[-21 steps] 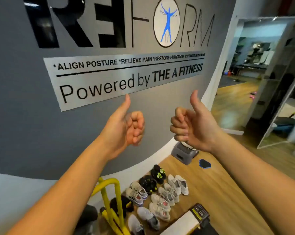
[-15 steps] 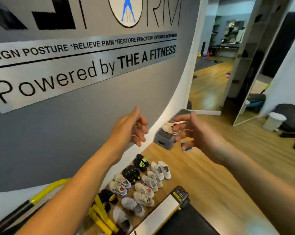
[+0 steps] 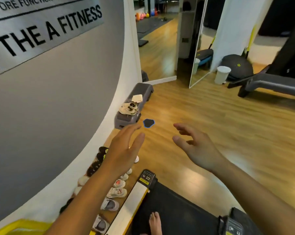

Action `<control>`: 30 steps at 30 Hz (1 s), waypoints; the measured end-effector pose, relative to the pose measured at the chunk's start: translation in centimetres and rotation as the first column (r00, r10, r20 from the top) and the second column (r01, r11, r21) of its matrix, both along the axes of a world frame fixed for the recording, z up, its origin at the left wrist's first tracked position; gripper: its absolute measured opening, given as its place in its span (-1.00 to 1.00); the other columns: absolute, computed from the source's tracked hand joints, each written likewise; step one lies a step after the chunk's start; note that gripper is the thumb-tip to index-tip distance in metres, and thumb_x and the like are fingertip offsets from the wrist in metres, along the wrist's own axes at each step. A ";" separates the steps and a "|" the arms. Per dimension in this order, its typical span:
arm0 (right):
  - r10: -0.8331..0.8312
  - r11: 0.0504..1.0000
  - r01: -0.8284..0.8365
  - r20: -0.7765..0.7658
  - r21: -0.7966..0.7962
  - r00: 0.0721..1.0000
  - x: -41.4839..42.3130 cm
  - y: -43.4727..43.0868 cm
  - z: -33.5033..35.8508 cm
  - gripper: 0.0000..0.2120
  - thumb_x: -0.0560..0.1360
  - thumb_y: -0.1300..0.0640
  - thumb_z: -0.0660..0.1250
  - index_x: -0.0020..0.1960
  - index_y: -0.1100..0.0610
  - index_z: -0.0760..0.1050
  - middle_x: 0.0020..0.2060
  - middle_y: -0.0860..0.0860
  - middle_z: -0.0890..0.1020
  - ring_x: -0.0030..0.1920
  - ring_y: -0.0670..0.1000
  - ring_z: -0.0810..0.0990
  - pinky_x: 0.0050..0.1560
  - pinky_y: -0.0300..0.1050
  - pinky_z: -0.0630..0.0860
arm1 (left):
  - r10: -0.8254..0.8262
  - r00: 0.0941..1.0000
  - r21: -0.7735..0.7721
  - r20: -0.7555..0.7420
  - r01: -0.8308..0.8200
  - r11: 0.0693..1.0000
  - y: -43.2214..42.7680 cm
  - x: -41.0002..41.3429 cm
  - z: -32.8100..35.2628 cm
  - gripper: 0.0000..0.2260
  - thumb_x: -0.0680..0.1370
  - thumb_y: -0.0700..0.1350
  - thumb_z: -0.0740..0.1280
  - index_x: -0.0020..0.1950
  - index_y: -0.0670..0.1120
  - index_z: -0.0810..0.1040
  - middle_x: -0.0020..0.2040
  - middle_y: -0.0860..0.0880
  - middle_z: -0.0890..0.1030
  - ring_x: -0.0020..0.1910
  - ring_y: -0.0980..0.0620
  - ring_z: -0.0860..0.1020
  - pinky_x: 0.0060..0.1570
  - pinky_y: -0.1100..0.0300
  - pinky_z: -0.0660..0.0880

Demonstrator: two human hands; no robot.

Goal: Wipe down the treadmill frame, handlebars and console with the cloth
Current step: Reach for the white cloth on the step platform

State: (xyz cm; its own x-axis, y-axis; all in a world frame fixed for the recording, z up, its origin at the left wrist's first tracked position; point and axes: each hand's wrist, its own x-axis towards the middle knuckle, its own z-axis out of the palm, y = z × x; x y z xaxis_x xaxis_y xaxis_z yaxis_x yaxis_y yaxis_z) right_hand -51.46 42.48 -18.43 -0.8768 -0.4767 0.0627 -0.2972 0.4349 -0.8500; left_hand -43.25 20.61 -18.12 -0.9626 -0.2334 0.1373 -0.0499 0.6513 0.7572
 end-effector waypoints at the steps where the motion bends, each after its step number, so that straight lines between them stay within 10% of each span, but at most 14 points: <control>1: -0.002 0.999 0.003 -0.019 0.048 1.000 -1.5 0.4 -0.7 -0.61 0.55 -0.06 0.29 0.36 -0.14 0.38 0.28 -0.18 0.48 0.24 -0.18 0.44 0.18 -0.15 0.49 | -0.019 1.000 -0.012 0.003 0.019 1.000 0.0 -1.8 -0.8 -0.64 0.63 0.19 0.14 0.39 0.11 0.43 0.24 0.31 0.40 0.14 0.54 0.33 0.02 0.59 0.26; 14: 0.072 0.829 0.029 -0.158 0.558 0.985 -29.6 -4.8 -5.3 -0.45 0.55 -0.17 0.22 0.50 -0.18 0.16 0.53 -0.13 0.14 0.48 -0.07 0.21 0.30 -0.22 0.32 | 0.070 0.997 -0.162 -0.032 -0.074 0.984 -8.5 -30.7 -10.0 -0.44 0.54 0.23 0.13 0.39 -0.07 0.49 0.42 -0.03 0.46 0.42 0.00 0.36 0.39 -0.03 0.31; 24: 0.181 0.819 -0.063 -0.152 0.570 0.972 -49.6 -12.7 -8.4 -0.40 0.52 -0.25 0.21 0.50 -0.23 0.10 0.53 -0.11 0.15 0.48 -0.02 0.22 0.37 -0.05 0.36 | 0.122 0.985 -0.371 0.123 -0.068 0.926 -14.8 -47.1 -11.5 -0.31 0.50 0.35 -0.05 0.53 0.02 0.30 0.58 0.04 0.22 0.58 0.01 0.09 0.52 -0.13 0.09; 30: 0.422 0.656 -0.099 -0.255 0.748 0.870 -67.6 -17.5 -16.6 -0.35 0.54 -0.30 0.12 0.55 -0.17 -0.01 0.57 0.00 0.05 0.56 0.08 0.00 0.50 0.04 0.12 | 0.228 0.928 -0.593 0.294 -0.010 0.805 -17.9 -62.2 -19.9 -0.24 0.55 0.41 -0.12 0.63 0.00 -0.08 0.64 -0.05 -0.13 0.59 -0.10 -0.23 0.51 -0.25 -0.19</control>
